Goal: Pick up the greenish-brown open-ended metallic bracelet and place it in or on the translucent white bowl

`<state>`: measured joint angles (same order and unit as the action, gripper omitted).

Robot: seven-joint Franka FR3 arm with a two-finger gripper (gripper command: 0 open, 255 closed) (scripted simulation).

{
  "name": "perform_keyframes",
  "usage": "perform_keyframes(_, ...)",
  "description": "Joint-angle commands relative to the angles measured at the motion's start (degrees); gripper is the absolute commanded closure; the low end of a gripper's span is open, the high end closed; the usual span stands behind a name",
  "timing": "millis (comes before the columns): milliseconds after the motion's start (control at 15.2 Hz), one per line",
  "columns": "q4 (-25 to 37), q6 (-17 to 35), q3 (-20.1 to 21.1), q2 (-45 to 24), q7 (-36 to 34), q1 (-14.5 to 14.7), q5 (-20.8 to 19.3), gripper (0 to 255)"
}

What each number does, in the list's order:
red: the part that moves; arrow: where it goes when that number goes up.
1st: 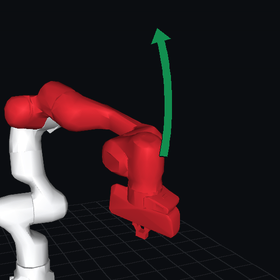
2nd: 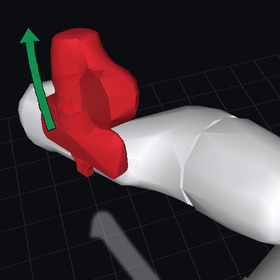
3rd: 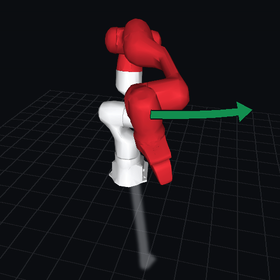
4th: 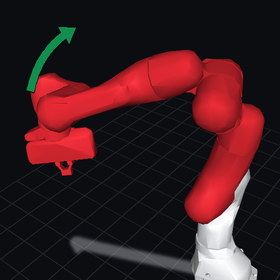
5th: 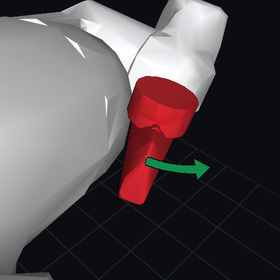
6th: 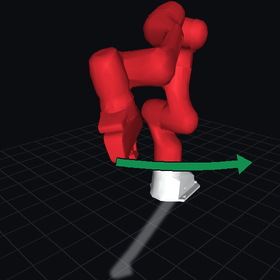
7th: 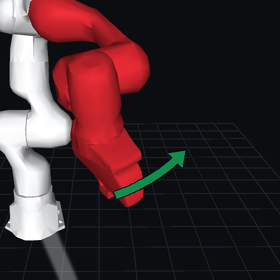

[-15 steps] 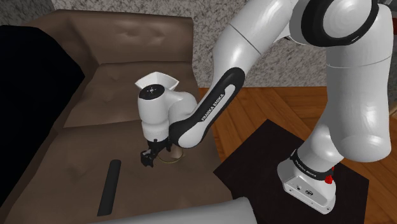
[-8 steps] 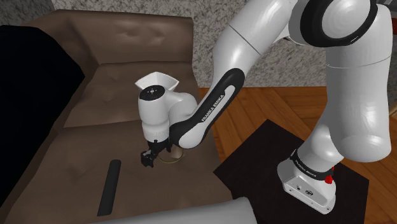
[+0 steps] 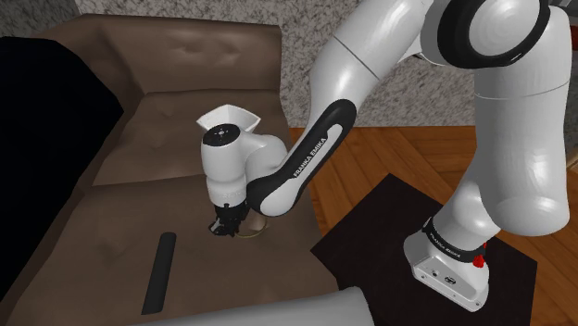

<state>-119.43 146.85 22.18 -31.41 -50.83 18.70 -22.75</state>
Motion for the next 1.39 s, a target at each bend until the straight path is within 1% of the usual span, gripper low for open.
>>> perform_keyframes(0,-0.1,0.0,-0.1,0.0,0.0,-0.1,0.0,255)
perform_keyframes(198,-0.3,-1.1,0.7,1.3,0.5,-0.5,0.8,255)
perform_keyframes(1320,-0.6,-10.5,5.7,11.8,5.6,-4.3,8.3,255)
